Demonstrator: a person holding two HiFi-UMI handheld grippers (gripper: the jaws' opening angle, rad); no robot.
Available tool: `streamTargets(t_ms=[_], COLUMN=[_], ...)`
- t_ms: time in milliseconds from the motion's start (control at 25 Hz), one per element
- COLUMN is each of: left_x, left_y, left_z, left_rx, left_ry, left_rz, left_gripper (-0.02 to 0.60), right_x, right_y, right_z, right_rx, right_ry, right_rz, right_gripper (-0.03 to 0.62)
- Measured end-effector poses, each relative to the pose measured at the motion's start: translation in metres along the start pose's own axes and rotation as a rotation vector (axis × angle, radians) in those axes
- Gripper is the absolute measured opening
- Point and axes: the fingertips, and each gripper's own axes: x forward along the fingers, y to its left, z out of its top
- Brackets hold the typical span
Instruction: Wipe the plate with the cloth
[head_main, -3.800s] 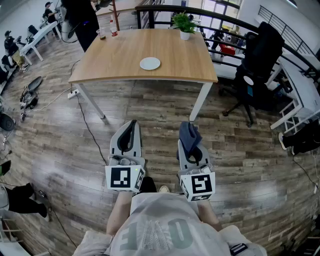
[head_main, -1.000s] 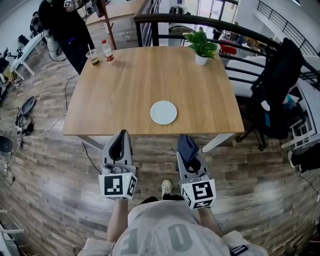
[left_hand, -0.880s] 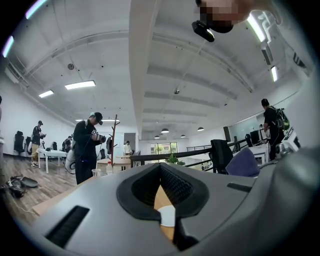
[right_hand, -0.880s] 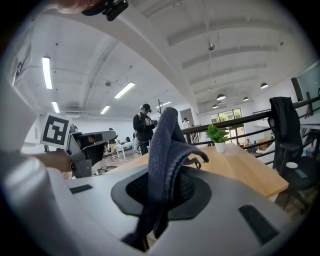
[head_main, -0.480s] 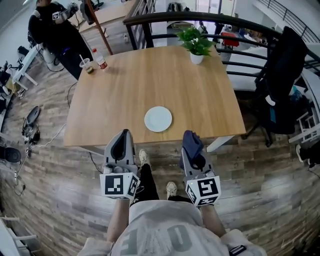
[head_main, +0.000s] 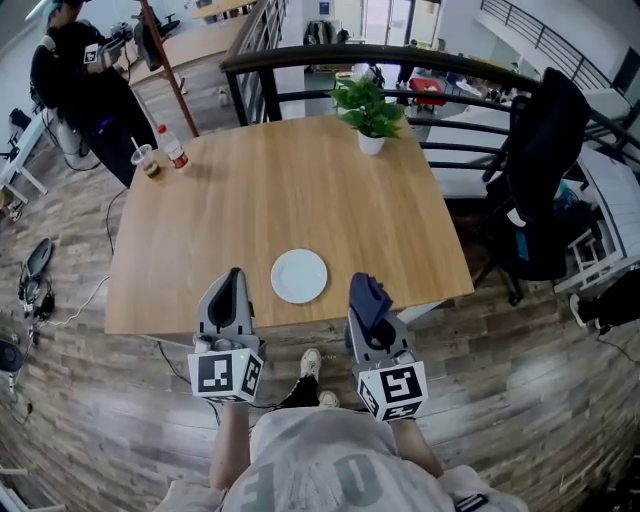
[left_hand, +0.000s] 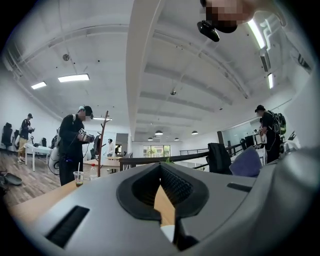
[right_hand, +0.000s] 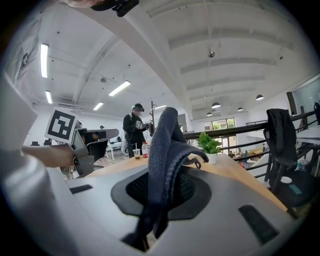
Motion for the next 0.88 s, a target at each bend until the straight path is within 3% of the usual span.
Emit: streamTargets(t_ms=[240, 600, 880], left_x=[0.046, 0.103, 0.144], left_y=[0.034, 0.113, 0.101], left_z=[-0.008, -0.006, -0.020], left_rx=[-0.035, -0.084, -0.106], left_ry=[-0.009, -0.043, -0.018], left_rz=[-0.003, 0.041, 0.013], left_gripper=[0.006, 0.006, 0.006], right_x=[0.061, 0.144, 0.168], right_y=[-0.009, -0.015, -0.035], right_z=[0.026, 0.051, 0.046], right_rx=[-0.087, -0.109, -0.096], right_ry=[-0.005, -0.017, 0.026], right_rz=[0.015, -0.002, 0.003], right_gripper=[0.057, 0.057, 0.057])
